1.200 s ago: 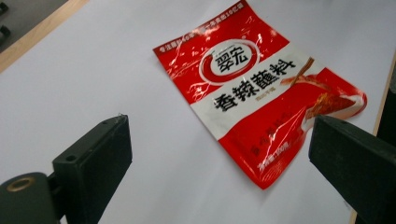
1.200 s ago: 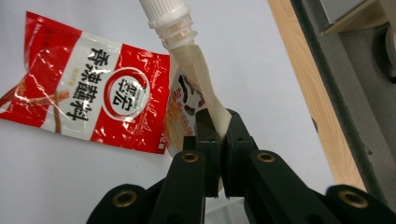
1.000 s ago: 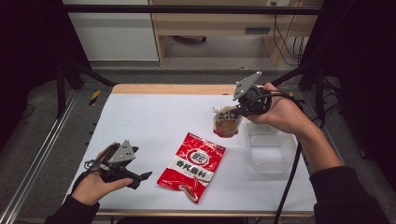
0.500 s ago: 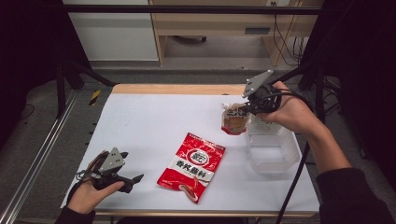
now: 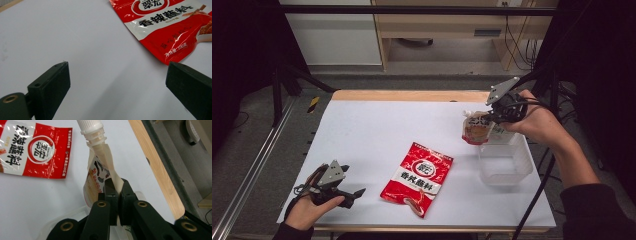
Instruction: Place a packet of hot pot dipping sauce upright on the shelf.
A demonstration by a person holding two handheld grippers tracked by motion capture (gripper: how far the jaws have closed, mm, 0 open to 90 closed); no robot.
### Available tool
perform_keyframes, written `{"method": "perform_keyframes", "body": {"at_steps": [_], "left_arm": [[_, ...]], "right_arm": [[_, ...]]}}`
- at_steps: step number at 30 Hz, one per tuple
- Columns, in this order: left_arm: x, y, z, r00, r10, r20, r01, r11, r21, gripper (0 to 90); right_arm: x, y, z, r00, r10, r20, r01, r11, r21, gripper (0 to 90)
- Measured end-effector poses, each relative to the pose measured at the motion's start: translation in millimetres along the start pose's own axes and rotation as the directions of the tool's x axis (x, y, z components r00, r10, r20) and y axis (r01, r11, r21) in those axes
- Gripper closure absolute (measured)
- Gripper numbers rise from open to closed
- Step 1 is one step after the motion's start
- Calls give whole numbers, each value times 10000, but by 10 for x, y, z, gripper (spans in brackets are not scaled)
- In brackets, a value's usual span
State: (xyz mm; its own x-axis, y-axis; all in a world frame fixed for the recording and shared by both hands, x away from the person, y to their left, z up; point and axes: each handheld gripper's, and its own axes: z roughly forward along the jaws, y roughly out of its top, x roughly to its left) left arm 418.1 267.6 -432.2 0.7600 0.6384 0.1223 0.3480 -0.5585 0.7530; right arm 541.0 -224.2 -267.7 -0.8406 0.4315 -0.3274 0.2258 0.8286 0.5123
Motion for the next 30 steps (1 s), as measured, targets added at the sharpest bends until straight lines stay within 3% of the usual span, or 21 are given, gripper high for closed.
{"method": "perform_keyframes", "body": {"at_steps": [6, 30], "left_arm": [[-9, -2, 16, 9999, 13, 120, -14, 10000, 37, 56], [-49, -29, 71, 9992, -9, 393, 4, 9999, 128, 56]], "right_arm": [[-46, -117, -1, 9995, 305, 109, -306, 9995, 112, 880], [-204, -344, 95, 9960, 578, 675, -617, 9964, 579, 880]]}}
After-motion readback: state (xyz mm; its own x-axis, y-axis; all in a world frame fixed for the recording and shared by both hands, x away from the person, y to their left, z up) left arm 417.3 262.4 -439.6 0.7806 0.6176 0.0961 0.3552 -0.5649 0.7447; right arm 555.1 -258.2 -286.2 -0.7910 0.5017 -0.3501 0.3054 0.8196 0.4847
